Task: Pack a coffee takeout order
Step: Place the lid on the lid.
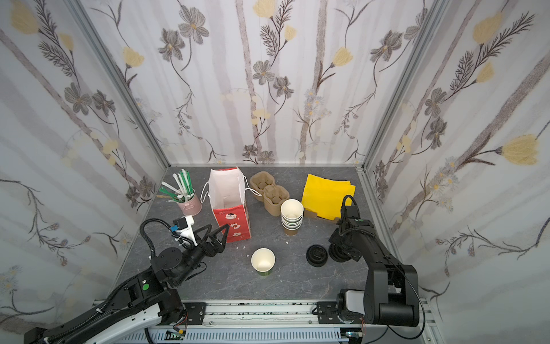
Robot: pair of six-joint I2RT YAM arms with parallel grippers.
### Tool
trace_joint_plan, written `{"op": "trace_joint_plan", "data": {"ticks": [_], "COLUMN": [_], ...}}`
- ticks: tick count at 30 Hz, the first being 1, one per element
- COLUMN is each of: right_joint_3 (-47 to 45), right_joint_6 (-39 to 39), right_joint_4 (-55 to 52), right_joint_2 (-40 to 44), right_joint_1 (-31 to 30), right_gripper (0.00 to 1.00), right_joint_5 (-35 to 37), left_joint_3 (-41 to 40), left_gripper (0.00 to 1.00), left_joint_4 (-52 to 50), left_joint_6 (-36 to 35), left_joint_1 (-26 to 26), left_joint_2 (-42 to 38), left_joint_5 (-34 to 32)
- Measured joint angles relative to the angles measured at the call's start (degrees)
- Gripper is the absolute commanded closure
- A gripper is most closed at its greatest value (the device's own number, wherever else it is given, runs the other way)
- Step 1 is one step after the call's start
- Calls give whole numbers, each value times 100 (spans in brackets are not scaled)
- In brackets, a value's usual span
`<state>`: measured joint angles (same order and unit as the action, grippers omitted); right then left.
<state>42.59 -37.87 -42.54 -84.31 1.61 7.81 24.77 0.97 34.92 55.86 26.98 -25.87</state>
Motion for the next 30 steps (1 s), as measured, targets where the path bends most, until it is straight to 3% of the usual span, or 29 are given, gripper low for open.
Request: {"op": "trace_joint_plan", "data": {"ticks": [6, 20, 30], "right_joint_3": [15, 345, 741], "right_joint_6": [0, 44, -177], "right_joint_4": [85, -282, -732], "right_joint_2": [-109, 374, 623], "right_joint_1": [-28, -186, -1182], "right_gripper": [1, 0, 4], "right_joint_5": [20, 365, 614], "left_joint_3": [-20, -28, -28], "left_gripper": [0, 0, 0], "left_joint_4": [-7, -11, -11], "left_joint_6": [0, -2, -2], "left_joint_1": [-17, -76, -116], "left_joint_2": [-44, -31, -33], "left_joint_5": [17, 50, 63]}}
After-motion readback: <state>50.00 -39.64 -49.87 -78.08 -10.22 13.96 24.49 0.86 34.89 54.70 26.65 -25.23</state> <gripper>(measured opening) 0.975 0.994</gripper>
